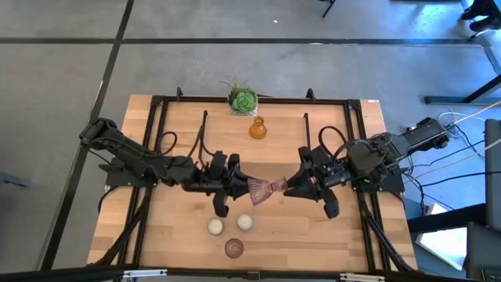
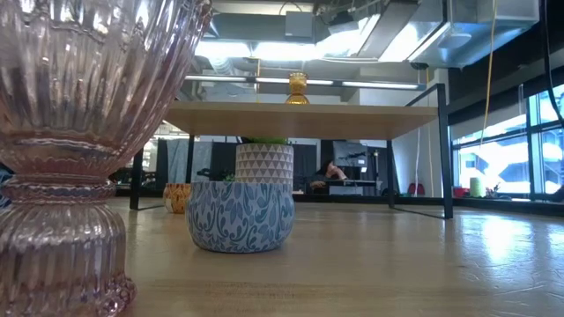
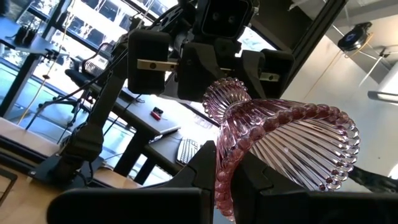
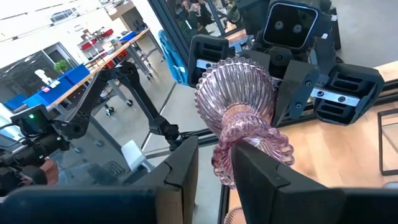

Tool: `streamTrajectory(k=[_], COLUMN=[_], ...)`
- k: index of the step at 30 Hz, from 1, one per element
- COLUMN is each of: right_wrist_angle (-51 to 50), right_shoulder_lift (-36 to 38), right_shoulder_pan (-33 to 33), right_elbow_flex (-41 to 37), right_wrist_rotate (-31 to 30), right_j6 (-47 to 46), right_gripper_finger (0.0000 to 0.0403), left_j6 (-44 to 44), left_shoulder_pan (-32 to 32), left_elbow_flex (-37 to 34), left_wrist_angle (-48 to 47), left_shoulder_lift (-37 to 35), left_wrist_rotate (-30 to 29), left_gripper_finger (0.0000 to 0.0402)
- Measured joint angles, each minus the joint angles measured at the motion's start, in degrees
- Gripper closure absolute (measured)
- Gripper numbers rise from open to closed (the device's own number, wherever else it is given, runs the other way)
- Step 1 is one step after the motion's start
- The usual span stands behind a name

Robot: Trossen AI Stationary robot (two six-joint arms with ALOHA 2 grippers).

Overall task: Pick & Place candle stick holders
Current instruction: Put the left violet candle holder on the shelf

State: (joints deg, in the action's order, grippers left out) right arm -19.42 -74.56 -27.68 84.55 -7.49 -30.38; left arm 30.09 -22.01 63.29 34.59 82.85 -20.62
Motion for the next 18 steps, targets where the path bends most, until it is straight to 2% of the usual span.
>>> streamTrajectory(k=[18], right_wrist_angle=[-0.5], right_shoulder_lift=[-1.2], right_shoulder_pan=[1.2], right_elbow_flex=[0.0], right_wrist_rotate=[0.9], right_j6=[-0.7], right_gripper_finger=[0.0310], left_j6=[0.8], left_shoulder_pan=[1.4], left_elbow_flex=[0.0], left_wrist_angle=[0.3], left_shoulder_lift=[0.7], left_wrist_rotate=[3.7], left_gripper_finger=[0.0385])
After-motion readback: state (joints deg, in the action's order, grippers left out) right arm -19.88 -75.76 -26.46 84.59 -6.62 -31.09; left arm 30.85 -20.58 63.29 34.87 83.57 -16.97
